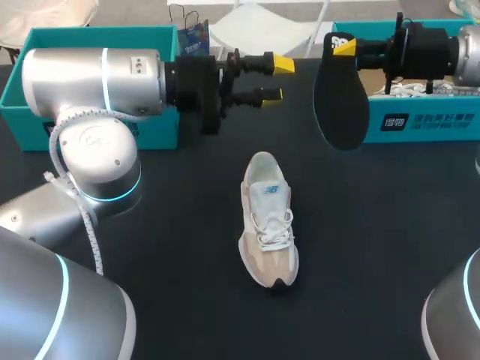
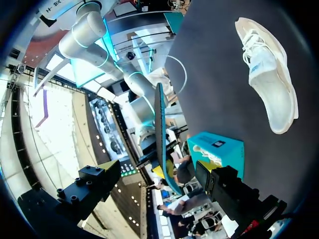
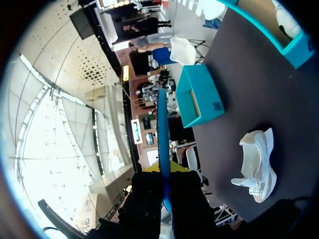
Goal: Take the shoe out of the shoebox, open the shoe tongue, remove and reinsert the insole, then place the shoe into the shoebox
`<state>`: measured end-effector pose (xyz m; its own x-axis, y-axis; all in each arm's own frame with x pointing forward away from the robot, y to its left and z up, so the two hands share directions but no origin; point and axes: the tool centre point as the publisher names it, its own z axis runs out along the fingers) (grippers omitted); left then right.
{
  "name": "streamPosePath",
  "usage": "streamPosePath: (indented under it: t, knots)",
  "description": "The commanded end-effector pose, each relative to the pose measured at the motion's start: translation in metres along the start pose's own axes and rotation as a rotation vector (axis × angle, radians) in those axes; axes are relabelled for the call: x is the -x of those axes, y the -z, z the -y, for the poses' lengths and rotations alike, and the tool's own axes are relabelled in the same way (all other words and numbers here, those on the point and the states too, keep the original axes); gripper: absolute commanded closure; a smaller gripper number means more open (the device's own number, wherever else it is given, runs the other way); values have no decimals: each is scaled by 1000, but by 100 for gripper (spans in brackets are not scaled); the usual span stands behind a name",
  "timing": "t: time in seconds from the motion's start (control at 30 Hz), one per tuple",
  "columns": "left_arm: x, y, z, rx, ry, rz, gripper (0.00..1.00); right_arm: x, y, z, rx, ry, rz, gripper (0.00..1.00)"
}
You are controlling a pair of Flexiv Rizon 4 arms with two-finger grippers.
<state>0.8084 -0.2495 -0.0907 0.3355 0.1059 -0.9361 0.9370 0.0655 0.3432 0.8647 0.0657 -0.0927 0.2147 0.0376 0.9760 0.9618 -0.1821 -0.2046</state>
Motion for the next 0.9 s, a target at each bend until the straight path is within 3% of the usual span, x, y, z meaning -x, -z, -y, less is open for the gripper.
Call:
streamPosePath:
  t: [0.03,0.57,0.63,0.67,0.77,0.9]
  knots:
    - [-3,-7,3,9,-5,57,0,8,-11,1,-32,-39,8,100]
    - [-14,-46,3,8,31,132,0,15,-43,1,-17,-41,-33,100]
    - [-14,-47,3,9,34,138,5,15,-43,0,-17,-41,-31,100]
    - [-14,-49,3,9,38,143,17,15,-44,0,-17,-41,-30,100]
    - [-14,-49,3,9,38,143,17,15,-44,0,-17,-41,-30,100]
    - [-15,-53,5,12,57,158,25,15,-45,-1,-13,-43,-28,100]
